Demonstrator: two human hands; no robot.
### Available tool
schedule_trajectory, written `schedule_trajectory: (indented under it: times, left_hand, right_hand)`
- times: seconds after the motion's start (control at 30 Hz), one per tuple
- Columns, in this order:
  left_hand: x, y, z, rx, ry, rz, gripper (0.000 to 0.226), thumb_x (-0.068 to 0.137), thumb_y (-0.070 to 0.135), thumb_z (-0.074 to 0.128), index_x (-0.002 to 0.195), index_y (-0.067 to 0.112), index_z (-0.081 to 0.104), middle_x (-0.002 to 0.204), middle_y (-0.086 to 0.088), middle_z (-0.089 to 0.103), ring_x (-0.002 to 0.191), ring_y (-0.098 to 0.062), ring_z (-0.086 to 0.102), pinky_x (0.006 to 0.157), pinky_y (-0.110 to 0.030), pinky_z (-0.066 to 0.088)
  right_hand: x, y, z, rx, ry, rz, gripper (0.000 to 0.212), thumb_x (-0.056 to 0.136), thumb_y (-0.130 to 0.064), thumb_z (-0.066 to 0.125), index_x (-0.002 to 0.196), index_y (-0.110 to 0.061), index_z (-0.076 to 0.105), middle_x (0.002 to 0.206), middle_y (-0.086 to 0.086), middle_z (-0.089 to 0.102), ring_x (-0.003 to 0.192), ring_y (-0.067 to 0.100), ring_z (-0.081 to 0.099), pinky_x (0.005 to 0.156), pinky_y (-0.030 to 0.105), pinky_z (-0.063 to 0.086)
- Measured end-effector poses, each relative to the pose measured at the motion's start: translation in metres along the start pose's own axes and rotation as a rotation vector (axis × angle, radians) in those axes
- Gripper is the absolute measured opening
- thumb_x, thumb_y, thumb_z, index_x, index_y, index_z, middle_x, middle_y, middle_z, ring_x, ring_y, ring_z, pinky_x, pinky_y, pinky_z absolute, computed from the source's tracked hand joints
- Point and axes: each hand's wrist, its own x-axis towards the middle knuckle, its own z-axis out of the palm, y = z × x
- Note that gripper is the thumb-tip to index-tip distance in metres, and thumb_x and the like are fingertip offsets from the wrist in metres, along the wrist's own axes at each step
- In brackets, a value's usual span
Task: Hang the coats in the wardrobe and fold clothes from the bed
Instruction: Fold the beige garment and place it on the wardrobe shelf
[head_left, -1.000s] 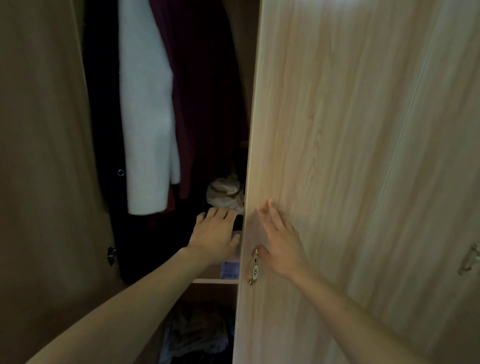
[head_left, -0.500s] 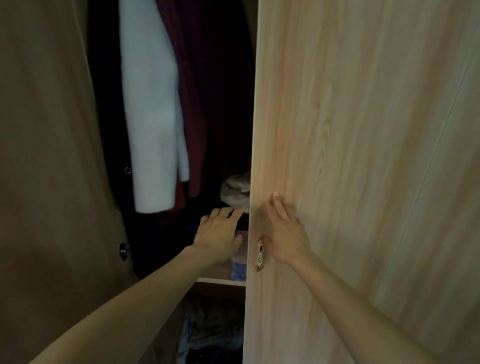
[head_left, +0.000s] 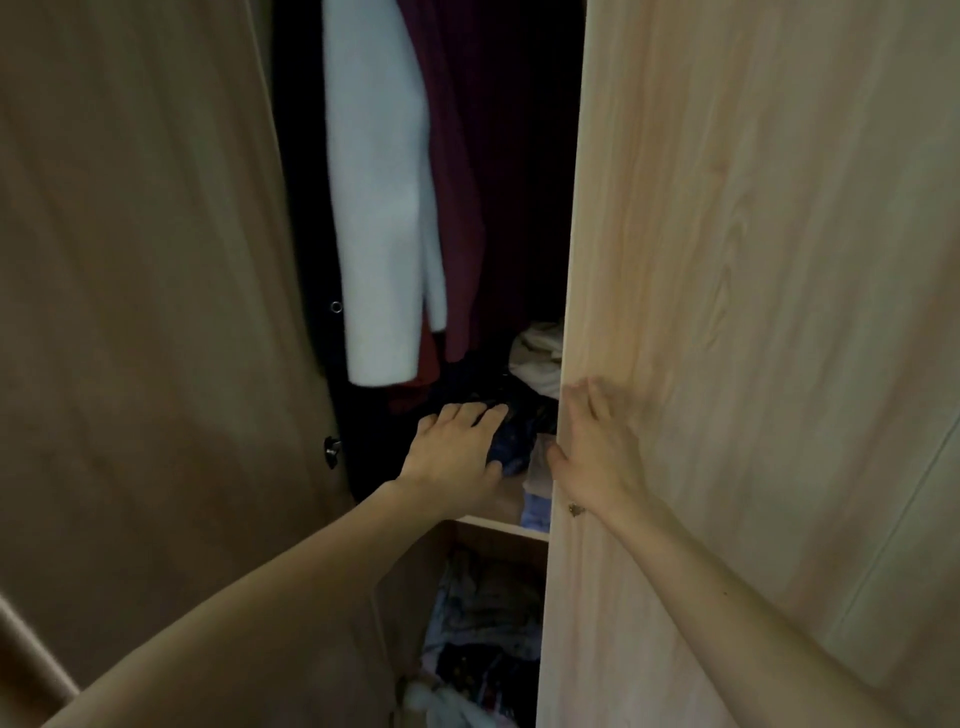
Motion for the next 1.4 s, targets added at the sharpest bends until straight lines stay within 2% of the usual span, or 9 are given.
schedule_trajectory:
  times: [0.13,0.4,0.67,0.77,0.87,1.07,1.2,1.3,1.4]
  left_hand:
    - [-0.030,-0.020,-0.014,0.016,0.035,-0.042,0.069,0.091,0.040,0.052,0.152,0.026,0.022,0.153,0.000,0.033,0.140,-0.024,0.029,0.113,-0.045,0.029]
    - [-0.104,-0.096,-0.064,0.082,0.106,-0.198,0.068,0.088,0.041,0.053,0.149,0.024,0.029,0.151,0.000,0.038,0.136,-0.026,0.035,0.104,-0.047,0.035]
    - [-0.181,-0.155,-0.112,0.174,0.218,-0.301,0.045,0.084,0.041,0.050,0.124,0.021,0.049,0.123,0.000,0.054,0.113,-0.027,0.049,0.093,-0.043,0.043]
    - [-0.209,-0.176,-0.127,0.251,0.342,-0.310,0.043,0.081,0.036,0.052,0.120,0.019,0.056,0.119,-0.002,0.058,0.112,-0.028,0.050,0.096,-0.042,0.039]
    - [-0.230,-0.195,-0.137,0.325,0.455,-0.326,0.040,0.079,0.032,0.057,0.115,0.015,0.061,0.123,-0.004,0.059,0.126,-0.029,0.045,0.107,-0.045,0.032]
    - [-0.256,-0.209,-0.146,0.247,0.515,-0.325,0.050,0.077,0.022,0.066,0.126,0.015,0.056,0.150,-0.010,0.035,0.144,-0.028,0.022,0.108,-0.048,0.037]
    - [-0.262,-0.211,-0.151,0.016,0.560,-0.354,0.055,0.080,0.015,0.059,0.133,0.022,0.046,0.162,-0.008,0.007,0.146,-0.035,0.016,0.082,-0.041,0.053]
    - [-0.260,-0.215,-0.149,-0.051,0.555,-0.356,0.056,0.081,0.011,0.058,0.135,0.012,0.042,0.161,-0.020,0.002,0.142,-0.044,0.025,0.097,-0.048,0.045]
    - [-0.257,-0.215,-0.147,-0.093,0.586,-0.363,0.061,0.083,0.015,0.061,0.140,0.012,0.036,0.160,-0.020,0.004,0.135,-0.046,0.034,0.101,-0.051,0.041]
  right_hand:
    - [-0.004,-0.035,0.015,0.056,-0.049,-0.083,0.074,0.091,-0.037,0.059,0.152,-0.017,0.024,0.158,0.008,0.024,0.144,0.026,0.026,0.111,0.041,0.035]
    - [-0.012,-0.129,0.033,0.153,-0.170,-0.163,0.070,0.094,-0.038,0.056,0.153,-0.021,0.022,0.162,0.007,0.016,0.148,0.029,0.014,0.115,0.045,0.026]
    - [-0.028,-0.223,0.045,0.250,-0.223,-0.276,0.067,0.097,-0.039,0.053,0.153,-0.021,0.022,0.162,0.007,0.015,0.148,0.027,0.015,0.118,0.042,0.020]
    - [-0.034,-0.251,0.048,0.259,-0.243,-0.310,0.065,0.097,-0.039,0.052,0.153,-0.023,0.022,0.162,0.005,0.015,0.147,0.027,0.016,0.118,0.043,0.021]
    - [-0.041,-0.278,0.050,0.300,-0.222,-0.354,0.065,0.096,-0.039,0.054,0.151,-0.023,0.026,0.160,0.003,0.021,0.146,0.024,0.019,0.117,0.041,0.023]
    - [-0.055,-0.313,0.053,0.311,-0.192,-0.396,0.065,0.094,-0.041,0.055,0.151,-0.024,0.028,0.158,0.002,0.027,0.146,0.022,0.022,0.118,0.041,0.025]
    - [-0.061,-0.319,0.050,0.313,-0.171,-0.420,0.065,0.094,-0.041,0.054,0.151,-0.025,0.027,0.158,0.001,0.027,0.146,0.020,0.021,0.118,0.039,0.024]
    - [-0.064,-0.315,0.047,0.304,-0.156,-0.423,0.064,0.094,-0.040,0.056,0.150,-0.026,0.029,0.158,0.001,0.026,0.146,0.021,0.022,0.118,0.043,0.026]
    - [-0.066,-0.305,0.046,0.267,-0.160,-0.400,0.063,0.094,-0.037,0.057,0.150,-0.025,0.030,0.159,0.004,0.023,0.146,0.023,0.022,0.118,0.042,0.025]
